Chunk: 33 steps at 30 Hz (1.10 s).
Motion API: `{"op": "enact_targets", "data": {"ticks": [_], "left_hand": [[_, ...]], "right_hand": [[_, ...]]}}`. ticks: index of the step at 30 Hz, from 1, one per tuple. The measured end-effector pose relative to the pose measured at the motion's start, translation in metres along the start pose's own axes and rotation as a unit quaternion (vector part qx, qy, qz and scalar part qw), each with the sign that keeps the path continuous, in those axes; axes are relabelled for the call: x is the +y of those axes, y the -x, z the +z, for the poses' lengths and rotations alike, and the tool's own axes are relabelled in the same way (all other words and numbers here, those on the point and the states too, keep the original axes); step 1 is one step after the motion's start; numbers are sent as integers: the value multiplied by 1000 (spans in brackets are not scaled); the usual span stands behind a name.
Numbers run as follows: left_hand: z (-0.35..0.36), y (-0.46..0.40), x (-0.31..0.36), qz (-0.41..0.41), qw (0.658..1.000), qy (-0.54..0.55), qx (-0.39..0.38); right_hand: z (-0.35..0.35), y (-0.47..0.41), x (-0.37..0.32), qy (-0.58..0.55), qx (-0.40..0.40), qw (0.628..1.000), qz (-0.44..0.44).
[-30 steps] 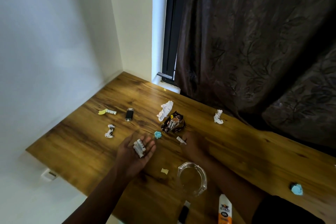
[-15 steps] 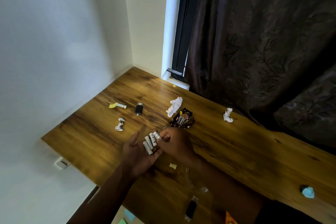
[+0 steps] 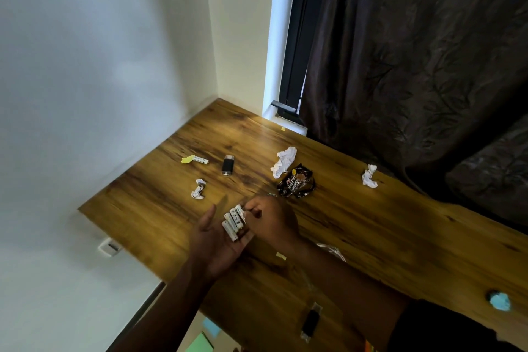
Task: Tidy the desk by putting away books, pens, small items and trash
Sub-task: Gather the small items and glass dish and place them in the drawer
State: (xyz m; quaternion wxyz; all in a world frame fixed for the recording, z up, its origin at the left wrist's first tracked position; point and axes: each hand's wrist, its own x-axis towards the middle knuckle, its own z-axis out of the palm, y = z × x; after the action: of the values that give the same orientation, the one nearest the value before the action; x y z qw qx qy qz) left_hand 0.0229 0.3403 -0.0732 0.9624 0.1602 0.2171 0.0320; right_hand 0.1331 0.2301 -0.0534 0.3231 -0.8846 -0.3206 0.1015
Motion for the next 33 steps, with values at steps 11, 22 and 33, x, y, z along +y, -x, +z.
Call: {"op": "enact_targets", "data": {"ticks": [11,22,33], "left_hand": [[-27,23,39,44,998,20,46],[-42,39,75,72,995,47,41],[-59,31,88,71,996,52,33]], "right_hand": [[20,-93,-47,63,-28,995,-72],[69,-185,-79,227,-64,961,-146],[86,-203,-81,265,-69,955,-118]]}}
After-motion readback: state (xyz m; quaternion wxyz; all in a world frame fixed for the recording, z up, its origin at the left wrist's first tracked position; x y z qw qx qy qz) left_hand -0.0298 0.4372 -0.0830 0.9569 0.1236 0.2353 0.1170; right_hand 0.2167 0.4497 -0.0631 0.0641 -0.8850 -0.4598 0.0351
